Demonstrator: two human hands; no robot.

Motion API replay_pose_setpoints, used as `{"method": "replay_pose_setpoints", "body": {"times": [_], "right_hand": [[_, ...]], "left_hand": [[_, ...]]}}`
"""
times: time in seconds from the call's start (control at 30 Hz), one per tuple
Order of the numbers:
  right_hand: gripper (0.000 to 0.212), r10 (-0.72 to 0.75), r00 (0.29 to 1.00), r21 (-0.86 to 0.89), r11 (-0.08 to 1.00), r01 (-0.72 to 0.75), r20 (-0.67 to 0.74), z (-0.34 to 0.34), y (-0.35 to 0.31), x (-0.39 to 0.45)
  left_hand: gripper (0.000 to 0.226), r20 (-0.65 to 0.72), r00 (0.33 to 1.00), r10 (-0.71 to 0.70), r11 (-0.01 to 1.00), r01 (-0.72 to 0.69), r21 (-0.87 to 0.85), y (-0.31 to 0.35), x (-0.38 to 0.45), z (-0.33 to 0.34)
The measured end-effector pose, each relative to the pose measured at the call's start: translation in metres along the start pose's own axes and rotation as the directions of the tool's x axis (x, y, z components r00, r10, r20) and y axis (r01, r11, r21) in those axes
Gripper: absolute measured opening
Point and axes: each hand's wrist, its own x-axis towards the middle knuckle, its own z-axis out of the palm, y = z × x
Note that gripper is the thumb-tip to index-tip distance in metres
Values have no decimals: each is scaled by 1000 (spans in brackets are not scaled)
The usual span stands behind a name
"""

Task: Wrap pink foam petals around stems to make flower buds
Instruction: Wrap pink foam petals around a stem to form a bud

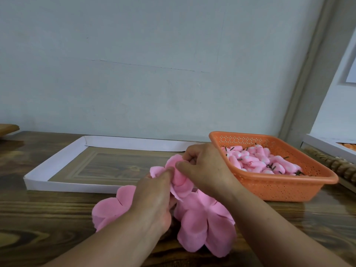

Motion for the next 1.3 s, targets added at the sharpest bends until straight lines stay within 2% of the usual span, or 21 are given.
{"method": "replay_pose_setpoints", "body": {"times": [0.1,0.23,0.33,0.47,0.63,0.87,0.97,1.1,1.23,1.3], "right_hand": [[24,-6,999,18,1000,5,35,-1,-3,-2],[22,-9,997,9,1000,8,75,-2,-5,-2],[20,12,994,27,1000,-14,106,-4,-4,-1],[13,19,995,48,999,-24,99,-5,-1,0],[18,24,991,87,996,-36,134,-9,1,2],[23,54,993,115,991,-66,108,-11,4,4],[19,88,986,192,975,-114,139,-14,4,4],[11,82,969,270,952,-145,232,-22,4,2],[23,83,980,272,953,-130,179,-21,5,3],[27,89,983,271,954,-130,159,-18,5,3]], "left_hand": [[13,-15,1000,-22,1000,22,9,0,3,-2],[13,-17,999,-33,999,33,10,0,7,-3],[24,-10,1000,-24,995,25,95,0,10,-2],[26,-11,998,63,990,-61,128,1,8,-2],[26,17,989,147,986,-148,72,0,-1,0],[28,27,993,115,993,-116,36,5,-13,5],[34,30,993,113,993,-113,24,6,-15,5],[23,59,993,105,994,-106,23,7,-17,6],[7,72,995,68,998,-69,14,8,-16,5],[7,75,995,61,997,-64,36,7,-14,4]]}}
